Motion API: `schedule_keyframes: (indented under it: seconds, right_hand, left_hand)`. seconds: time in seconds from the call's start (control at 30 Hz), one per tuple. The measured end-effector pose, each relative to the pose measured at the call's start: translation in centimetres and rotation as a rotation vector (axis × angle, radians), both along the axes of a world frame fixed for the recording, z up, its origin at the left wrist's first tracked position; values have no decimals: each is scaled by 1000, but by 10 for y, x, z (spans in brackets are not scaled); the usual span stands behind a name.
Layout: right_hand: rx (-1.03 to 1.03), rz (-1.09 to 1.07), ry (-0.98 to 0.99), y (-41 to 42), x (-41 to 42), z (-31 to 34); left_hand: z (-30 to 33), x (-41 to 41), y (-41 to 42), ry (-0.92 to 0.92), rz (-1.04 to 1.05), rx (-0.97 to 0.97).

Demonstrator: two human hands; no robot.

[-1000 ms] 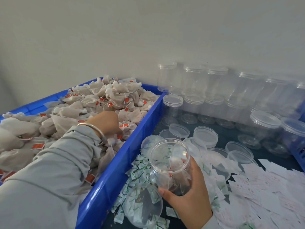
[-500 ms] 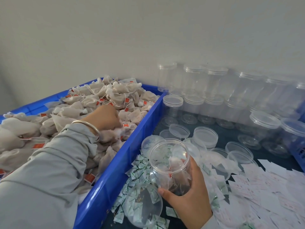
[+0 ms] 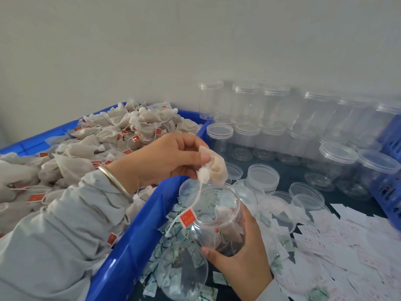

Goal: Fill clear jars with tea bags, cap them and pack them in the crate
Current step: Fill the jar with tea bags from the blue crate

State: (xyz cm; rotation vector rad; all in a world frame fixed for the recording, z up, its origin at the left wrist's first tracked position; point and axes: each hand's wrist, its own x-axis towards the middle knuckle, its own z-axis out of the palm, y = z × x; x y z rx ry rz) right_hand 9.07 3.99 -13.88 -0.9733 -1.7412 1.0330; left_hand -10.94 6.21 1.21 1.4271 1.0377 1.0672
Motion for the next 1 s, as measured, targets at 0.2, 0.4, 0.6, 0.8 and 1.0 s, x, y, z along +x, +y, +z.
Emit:
schedule_keyframes:
  seconds: [0.2,0.4,0.6,0.8,1.0]
  right_hand:
    - [7,-6,12,0,-1,0]
    - [8,-9,42,0,-1,-3]
    - [7,-2,91,0,-1,-2]
    - [2,51,216,-2,-2,2]
    - [52,35,175,-1,-3,1]
  left_hand:
    - [-9,3,2,171,-99,14]
    - [-6,-11,9,236,170,36]
    - [-11,-59,23,449,714,30]
    - [-31,-95,28,1297,628,-151]
    - [-62,-87,34,1392,424,-222]
